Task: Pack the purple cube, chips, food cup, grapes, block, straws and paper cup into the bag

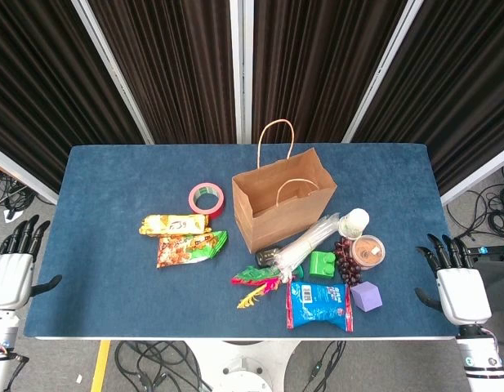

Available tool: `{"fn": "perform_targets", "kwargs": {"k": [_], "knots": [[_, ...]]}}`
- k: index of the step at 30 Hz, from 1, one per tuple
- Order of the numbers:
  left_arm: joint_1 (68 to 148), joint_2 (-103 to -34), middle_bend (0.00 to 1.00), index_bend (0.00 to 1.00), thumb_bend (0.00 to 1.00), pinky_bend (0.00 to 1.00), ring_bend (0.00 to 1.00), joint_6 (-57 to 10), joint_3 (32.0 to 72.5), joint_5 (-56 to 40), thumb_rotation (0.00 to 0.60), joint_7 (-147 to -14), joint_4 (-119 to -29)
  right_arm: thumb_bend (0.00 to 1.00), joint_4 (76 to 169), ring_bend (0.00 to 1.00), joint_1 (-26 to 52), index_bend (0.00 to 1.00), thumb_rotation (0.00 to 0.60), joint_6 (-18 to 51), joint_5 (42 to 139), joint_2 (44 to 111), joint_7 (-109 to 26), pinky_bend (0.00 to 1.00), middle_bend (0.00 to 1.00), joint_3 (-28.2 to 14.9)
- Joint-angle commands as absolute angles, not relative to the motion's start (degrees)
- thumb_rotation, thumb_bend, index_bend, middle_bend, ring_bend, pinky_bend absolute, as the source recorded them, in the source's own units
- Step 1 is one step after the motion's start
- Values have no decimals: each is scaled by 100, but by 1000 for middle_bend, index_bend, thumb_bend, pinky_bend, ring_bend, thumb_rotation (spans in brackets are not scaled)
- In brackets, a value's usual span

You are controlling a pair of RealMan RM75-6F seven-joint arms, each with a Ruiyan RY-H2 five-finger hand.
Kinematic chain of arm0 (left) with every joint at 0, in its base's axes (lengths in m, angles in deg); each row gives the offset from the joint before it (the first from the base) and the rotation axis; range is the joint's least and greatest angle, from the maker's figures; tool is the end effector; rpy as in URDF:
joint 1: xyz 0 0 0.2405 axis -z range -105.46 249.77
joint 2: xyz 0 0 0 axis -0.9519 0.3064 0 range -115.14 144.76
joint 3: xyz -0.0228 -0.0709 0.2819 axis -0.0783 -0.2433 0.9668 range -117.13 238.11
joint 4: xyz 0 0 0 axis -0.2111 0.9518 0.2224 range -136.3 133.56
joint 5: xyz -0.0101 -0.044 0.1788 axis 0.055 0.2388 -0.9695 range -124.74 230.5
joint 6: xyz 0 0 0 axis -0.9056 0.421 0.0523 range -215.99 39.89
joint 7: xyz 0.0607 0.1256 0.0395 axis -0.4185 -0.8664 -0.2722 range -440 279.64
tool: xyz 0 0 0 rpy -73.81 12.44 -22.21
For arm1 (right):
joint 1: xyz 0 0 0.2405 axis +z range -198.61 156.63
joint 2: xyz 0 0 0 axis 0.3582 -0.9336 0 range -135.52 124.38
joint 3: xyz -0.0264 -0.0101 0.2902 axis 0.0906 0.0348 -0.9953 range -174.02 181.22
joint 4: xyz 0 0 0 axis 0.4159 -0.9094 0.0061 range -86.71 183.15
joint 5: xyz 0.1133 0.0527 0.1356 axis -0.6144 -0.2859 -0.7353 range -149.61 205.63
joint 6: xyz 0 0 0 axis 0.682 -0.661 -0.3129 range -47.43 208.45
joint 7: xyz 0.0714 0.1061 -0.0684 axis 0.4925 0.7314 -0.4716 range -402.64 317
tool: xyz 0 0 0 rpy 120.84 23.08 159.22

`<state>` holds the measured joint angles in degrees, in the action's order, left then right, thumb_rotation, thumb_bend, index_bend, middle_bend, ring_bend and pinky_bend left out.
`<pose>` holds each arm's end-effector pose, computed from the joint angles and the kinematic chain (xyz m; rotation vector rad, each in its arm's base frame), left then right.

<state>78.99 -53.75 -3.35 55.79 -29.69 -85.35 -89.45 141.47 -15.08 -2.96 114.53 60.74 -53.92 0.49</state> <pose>-0.3410 0.2008 0.1845 -1.3601 -0.8277 -0.8540 -0.3244 -0.1889 0.1799 1.4659 -0.7965 0.8082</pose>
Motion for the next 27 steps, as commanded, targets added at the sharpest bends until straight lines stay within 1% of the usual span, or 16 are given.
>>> {"fn": "perform_targets", "kwargs": {"k": [1, 9, 13, 14, 16, 18, 19, 20, 21, 22, 23, 25, 27], "knots": [[7889, -5381, 88, 113, 74, 199, 35, -325, 5597, -2988, 600, -8542, -8943, 67, 14152, 0, -1507, 212, 600, -299, 11454, 6069, -5393, 0, 79, 47], [7908, -5384, 87, 114, 72, 198, 35, -369, 5625, -3021, 600, -8523, -8944, 67, 14237, 0, -1502, 212, 600, -347, 11438, 6033, -5413, 0, 79, -2], [7985, -5367, 87, 113, 73, 199, 35, -420, 5595, -3068, 600, -8523, -8938, 67, 14370, 0, -1448, 212, 600, -377, 11434, 5975, -5670, 3, 91, -89], [7991, -5372, 88, 114, 73, 198, 35, -440, 5599, -3060, 600, -8510, -8932, 67, 14424, 10, -1434, 212, 600, -362, 11418, 5944, -5745, 21, 96, -104], [7983, -5396, 88, 114, 73, 199, 35, -460, 5627, -3059, 600, -8478, -8902, 66, 14550, 54, -1413, 212, 600, -334, 11366, 5866, -5890, 100, 111, -135], [7973, -5437, 87, 114, 72, 199, 35, -463, 5643, -3058, 600, -8441, -8840, 65, 14613, 131, -1391, 212, 600, -315, 11319, 5802, -6003, 218, 139, -169], [7969, -5472, 87, 114, 72, 199, 35, -476, 5650, -3042, 600, -8408, -8788, 65, 14636, 154, -1377, 212, 600, -317, 11290, 5761, -6089, 246, 149, -200], [7965, -5498, 88, 114, 72, 199, 35, -488, 5655, -3027, 600, -8381, -8751, 66, 14659, 222, -1366, 211, 600, -325, 11272, 5737, -6130, 316, 205, -228], [7963, -5527, 88, 114, 72, 199, 35, -507, 5661, -3008, 600, -8351, -8709, 66, 14726, 347, -1349, 220, 600, -283, 11232, 5691, -6125, 413, 330, -241], [7964, -5543, 87, 114, 73, 199, 35, -523, 5665, -2999, 600, -8334, -8684, 66, 14813, 425, -1330, 230, 600, -194, 11190, 5627, -6089, 466, 414, -227], [7967, -5552, 87, 114, 72, 199, 35, -533, 5670, -3000, 600, -8325, -8667, 66, 14918, 541, -1306, 257, 600, -74, 11144, 5539, -6052, 534, 545, -203], [7979, -5559, 87, 114, 73, 199, 35, -533, 5676, -3029, 600, -8322, -8645, 65, 15173, 713, -1229, 333, 600, 281, 11048, 5298, -6076, 642, 731, -100], [7987, -5555, 87, 114, 72, 199, 35, -523, 5675, -3055, 600, -8324, -8643, 65, 15318, 800, -1157, 378, 600, 536, 11030, 5152, -6290, 704, 833, 7]]}}
